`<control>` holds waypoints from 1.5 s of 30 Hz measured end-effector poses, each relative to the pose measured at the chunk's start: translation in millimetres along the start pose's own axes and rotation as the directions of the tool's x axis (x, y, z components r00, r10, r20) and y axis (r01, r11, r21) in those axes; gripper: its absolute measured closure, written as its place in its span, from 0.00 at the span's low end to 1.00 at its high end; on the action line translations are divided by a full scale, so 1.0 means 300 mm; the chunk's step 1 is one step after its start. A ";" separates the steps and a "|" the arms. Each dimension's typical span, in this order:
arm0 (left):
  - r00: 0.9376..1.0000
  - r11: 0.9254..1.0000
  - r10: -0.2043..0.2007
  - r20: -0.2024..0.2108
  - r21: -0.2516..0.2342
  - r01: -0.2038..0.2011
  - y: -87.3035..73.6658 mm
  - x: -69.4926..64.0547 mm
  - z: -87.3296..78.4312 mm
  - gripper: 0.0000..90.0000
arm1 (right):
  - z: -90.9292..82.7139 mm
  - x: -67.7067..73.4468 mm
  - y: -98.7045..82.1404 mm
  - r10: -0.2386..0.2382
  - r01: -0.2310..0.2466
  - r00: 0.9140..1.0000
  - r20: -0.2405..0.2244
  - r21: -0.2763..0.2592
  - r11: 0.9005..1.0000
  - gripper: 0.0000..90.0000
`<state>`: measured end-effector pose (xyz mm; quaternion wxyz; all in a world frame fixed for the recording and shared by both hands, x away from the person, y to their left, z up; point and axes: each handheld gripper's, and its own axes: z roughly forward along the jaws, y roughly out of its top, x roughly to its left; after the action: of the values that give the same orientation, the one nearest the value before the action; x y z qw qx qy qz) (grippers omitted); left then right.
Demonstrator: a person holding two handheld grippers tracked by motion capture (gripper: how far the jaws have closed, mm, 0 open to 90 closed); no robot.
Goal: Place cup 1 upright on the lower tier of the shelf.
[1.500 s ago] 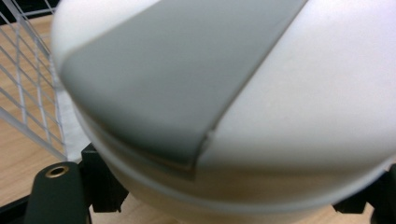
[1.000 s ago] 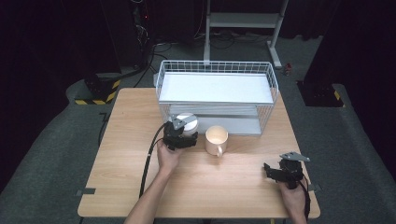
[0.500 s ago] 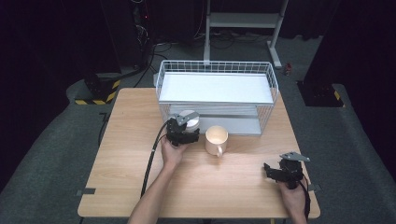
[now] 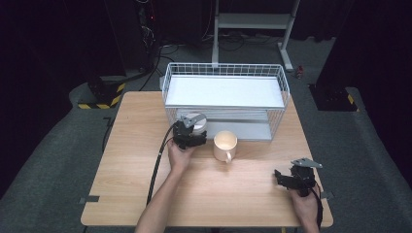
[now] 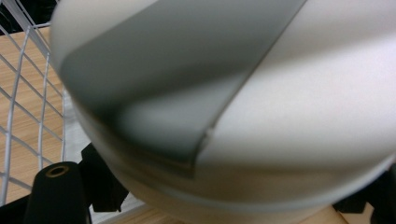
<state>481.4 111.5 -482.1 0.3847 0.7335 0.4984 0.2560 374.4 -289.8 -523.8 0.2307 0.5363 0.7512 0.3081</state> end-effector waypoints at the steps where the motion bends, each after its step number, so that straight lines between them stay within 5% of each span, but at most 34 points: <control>1: 1.000 1.000 -0.004 0.001 -0.008 0.004 0.000 0.001 0.005 0.21 | 0.000 0.000 0.000 0.000 0.000 1.000 0.000 0.000 1.000 0.18; 25: 1.000 1.000 0.011 -0.013 -0.011 -0.011 0.030 0.013 0.050 0.21 | 0.000 0.000 0.000 0.000 0.000 1.000 0.000 0.000 1.000 0.18; 35: 1.000 1.000 -0.002 -0.006 -0.010 0.002 0.045 0.027 0.075 0.21 | 0.000 0.000 0.000 0.000 0.000 1.000 0.000 0.000 1.000 0.18; 39: 0.999 0.999 -0.038 -0.001 -0.013 0.038 0.050 0.024 0.088 0.21 | 0.000 0.000 0.000 0.000 0.000 1.000 0.000 0.000 1.000 0.18; 40: 1.000 1.000 -0.009 -0.008 -0.012 0.009 0.056 0.032 0.093 0.21 | 0.000 0.000 0.000 0.000 0.000 1.000 0.000 0.000 1.000 0.18; 45: 1.000 1.000 -0.018 -0.010 -0.014 0.018 0.061 0.034 0.103 0.21 | 0.000 0.000 0.000 0.000 0.000 1.000 0.000 0.000 1.000 0.18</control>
<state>518.4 107.6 -485.0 0.3897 0.7249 0.5052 0.2597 374.5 -289.8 -523.9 0.2308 0.5362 0.7512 0.3081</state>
